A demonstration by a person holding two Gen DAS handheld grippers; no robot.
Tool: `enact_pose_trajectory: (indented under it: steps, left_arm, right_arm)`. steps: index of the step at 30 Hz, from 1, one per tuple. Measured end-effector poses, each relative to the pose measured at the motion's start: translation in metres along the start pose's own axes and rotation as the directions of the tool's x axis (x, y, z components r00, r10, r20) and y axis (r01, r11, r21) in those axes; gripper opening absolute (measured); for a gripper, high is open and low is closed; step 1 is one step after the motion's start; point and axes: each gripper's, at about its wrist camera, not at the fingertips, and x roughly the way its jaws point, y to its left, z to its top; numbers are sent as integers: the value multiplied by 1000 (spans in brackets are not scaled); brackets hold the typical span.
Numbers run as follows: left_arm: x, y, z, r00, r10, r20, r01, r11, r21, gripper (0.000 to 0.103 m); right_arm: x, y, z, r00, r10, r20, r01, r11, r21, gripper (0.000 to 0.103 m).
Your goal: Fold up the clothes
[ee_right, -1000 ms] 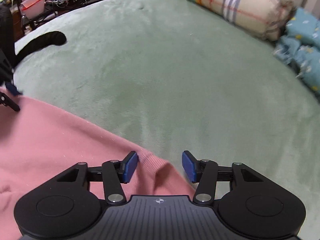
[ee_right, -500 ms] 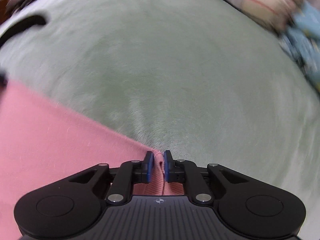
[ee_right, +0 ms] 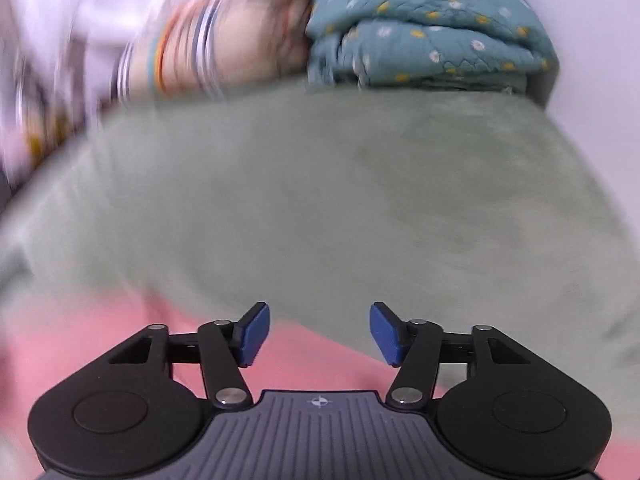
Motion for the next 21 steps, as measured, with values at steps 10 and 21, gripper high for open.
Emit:
enact_pose_trajectory:
  steps: [10,21]
  left_arm:
    - [119,-131,60,974,-224,23,225,972,-64,35]
    - [210,-158,136,986,-166,11,160,930,-332,33]
  right_arm:
    - [86,25,-8,988,56,-145,-82,980,-182,37]
    - [61,-14,-19,1000,-11,24,7,988,155,58]
